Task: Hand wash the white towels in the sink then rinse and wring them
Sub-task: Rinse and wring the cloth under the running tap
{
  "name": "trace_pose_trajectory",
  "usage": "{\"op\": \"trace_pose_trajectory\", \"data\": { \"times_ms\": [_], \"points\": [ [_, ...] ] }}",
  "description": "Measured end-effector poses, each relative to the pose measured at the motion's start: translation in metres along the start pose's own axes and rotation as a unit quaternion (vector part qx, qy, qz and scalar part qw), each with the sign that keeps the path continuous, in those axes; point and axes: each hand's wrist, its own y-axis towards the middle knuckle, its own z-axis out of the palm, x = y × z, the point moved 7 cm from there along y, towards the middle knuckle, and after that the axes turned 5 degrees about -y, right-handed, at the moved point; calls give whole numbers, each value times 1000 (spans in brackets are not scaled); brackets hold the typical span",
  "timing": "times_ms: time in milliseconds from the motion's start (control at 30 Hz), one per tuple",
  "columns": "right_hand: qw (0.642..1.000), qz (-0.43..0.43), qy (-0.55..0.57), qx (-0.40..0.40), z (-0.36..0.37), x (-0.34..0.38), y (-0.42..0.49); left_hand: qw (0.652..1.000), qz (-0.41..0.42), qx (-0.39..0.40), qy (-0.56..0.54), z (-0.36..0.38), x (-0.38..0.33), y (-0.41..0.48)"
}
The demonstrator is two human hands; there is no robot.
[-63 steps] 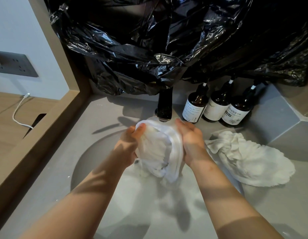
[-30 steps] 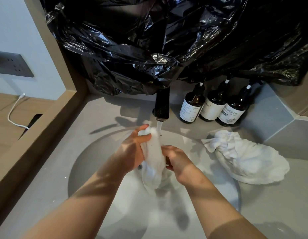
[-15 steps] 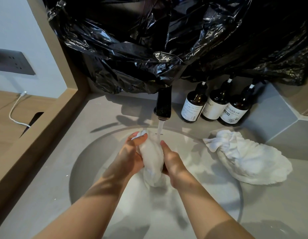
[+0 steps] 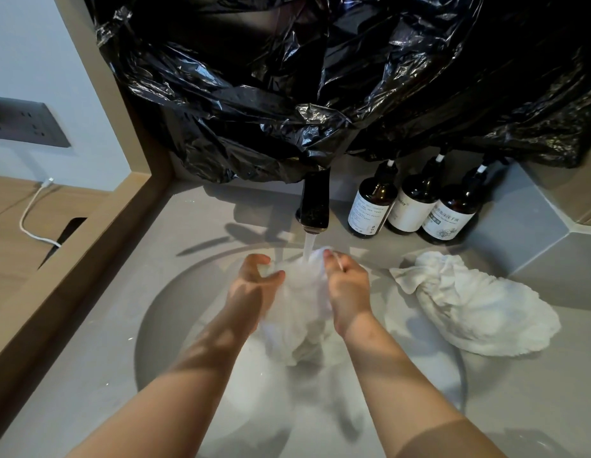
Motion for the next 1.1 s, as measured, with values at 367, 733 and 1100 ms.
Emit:
{"op": "trace_pose_trajectory", "data": {
  "times_ms": [367, 733, 1100],
  "points": [
    [968, 127, 109, 186, 27, -34, -18, 978, -56, 140, -144, 16, -12, -7],
    [954, 111, 194, 197, 22, 6, -13, 973, -120, 40, -193, 6, 5, 4],
    [974, 85, 58, 202, 15, 1, -12, 966, -158, 88, -184, 15, 15, -7]
  ]
}}
